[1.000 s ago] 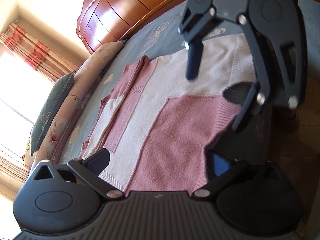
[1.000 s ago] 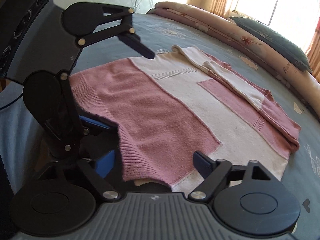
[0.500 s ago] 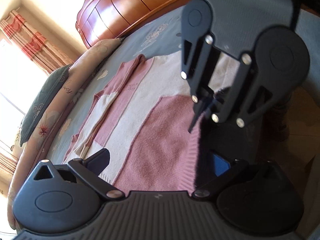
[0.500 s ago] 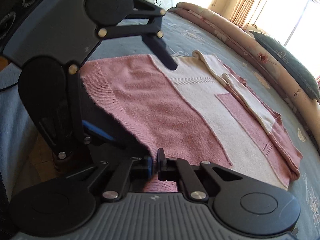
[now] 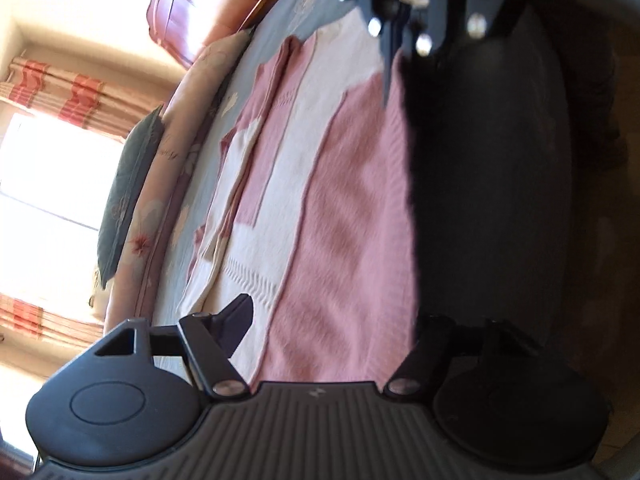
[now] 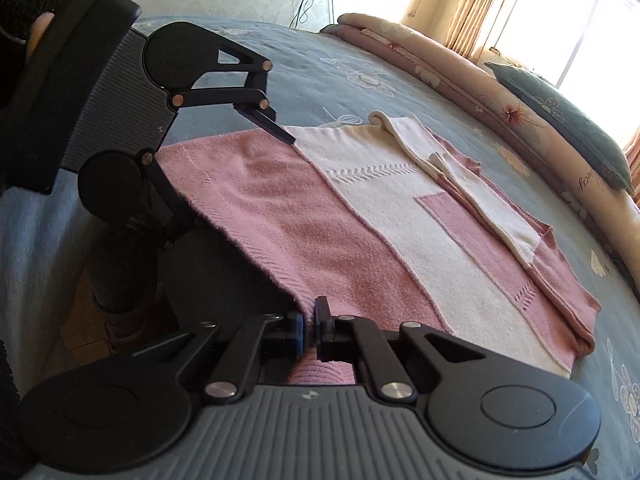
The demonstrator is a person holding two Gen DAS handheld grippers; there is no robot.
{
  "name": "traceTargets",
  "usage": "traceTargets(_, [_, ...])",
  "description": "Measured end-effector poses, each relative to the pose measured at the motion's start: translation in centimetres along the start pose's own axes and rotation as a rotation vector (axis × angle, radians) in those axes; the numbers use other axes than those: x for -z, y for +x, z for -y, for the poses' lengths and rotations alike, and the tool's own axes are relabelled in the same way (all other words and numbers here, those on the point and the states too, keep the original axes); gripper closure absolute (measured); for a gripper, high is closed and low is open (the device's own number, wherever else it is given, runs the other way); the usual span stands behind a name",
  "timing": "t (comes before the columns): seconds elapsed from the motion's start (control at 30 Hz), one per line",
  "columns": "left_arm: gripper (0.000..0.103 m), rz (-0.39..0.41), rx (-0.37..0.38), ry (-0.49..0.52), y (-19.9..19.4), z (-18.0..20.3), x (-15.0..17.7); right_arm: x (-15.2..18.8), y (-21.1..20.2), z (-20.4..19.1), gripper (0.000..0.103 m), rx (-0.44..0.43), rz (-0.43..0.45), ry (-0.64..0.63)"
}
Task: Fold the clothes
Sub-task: 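Close both grippers on the pink ribbed hem and lift it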
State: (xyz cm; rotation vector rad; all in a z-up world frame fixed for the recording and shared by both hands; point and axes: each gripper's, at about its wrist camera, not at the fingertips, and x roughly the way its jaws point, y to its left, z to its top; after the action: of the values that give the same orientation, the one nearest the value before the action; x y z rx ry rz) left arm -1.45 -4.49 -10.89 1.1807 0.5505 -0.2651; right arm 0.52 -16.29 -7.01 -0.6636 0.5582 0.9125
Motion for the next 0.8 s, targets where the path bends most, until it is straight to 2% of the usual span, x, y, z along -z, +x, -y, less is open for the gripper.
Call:
traceTargets(0.07, [0.076, -0.026, 0.023, -0.037, 0.2, -0.5, 0.2, 0.1, 0.1, -0.2, 0.097, 0.008, -0.001, -0.004])
traceTargets(0.13, [0.089, -0.033, 0.042, -0.067, 0.1, -0.9, 0.1, 0.2, 0.3, -0.4, 0.094, 0.025, -0.002, -0.007])
traceTargets(0.17, [0.092, -0.035, 0.052, -0.081, 0.0, -1.1, 0.0, 0.2, 0.4, -0.5, 0.088, 0.039, -0.002, -0.009])
traceTargets(0.4, [0.092, -0.020, 0.059, -0.157, -0.5, -2.8, -0.2, 1.4, 1.4, -1.7, 0.062, 0.173, -0.037, -0.101])
traceTargets(0.47, [0.092, -0.017, 0.061, -0.179, -0.6, -3.3, -0.2, 1.8, 1.4, -2.2, 0.061, 0.196, -0.046, -0.133])
traceTargets(0.7, [0.092, -0.020, 0.076, -0.244, -0.6, -4.7, -0.2, 0.5, 2.1, -3.5, 0.059, 0.212, 0.002, -0.131])
traceTargets(0.8, [0.092, -0.015, 0.075, -0.262, -0.8, -5.2, 0.0, 0.2, 3.3, -3.7, 0.059, 0.282, -0.031, -0.157])
